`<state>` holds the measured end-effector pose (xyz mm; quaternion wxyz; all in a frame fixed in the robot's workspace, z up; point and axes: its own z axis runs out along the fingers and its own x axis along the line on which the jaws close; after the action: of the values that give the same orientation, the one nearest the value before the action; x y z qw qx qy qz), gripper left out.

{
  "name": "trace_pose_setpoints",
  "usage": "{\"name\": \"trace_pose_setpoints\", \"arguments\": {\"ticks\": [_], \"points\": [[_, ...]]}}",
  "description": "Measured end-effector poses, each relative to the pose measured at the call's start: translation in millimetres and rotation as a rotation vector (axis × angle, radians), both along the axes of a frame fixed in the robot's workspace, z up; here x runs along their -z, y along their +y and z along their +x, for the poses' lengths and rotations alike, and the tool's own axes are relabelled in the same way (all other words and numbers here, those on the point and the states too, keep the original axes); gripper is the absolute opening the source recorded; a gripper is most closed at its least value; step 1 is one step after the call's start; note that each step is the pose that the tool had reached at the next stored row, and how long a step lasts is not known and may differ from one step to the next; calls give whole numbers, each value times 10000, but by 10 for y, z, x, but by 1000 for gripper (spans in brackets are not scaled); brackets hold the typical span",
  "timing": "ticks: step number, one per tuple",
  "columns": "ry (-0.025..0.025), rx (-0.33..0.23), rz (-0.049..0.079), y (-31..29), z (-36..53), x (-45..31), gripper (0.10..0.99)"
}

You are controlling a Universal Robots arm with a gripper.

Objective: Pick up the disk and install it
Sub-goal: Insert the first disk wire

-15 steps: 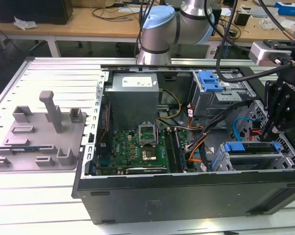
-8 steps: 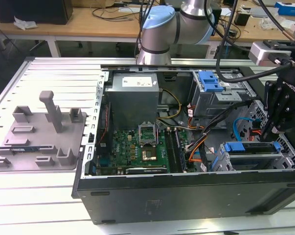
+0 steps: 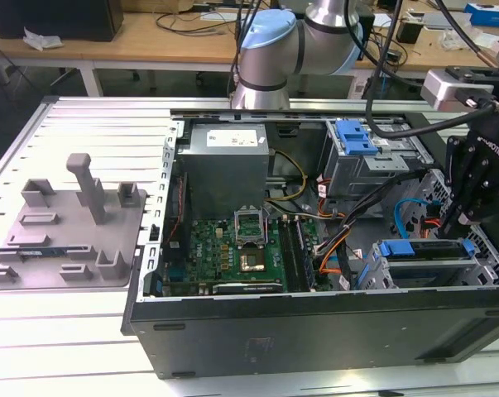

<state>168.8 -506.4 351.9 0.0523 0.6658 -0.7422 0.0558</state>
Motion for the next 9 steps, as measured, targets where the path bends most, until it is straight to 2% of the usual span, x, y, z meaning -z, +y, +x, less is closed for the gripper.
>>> {"name": "trace_pose_setpoints", "arguments": {"ticks": [3, 9], "points": [[14, -324, 0, 6, 6, 0, 169], [14, -338, -1, 9, 5, 1, 169]]}}
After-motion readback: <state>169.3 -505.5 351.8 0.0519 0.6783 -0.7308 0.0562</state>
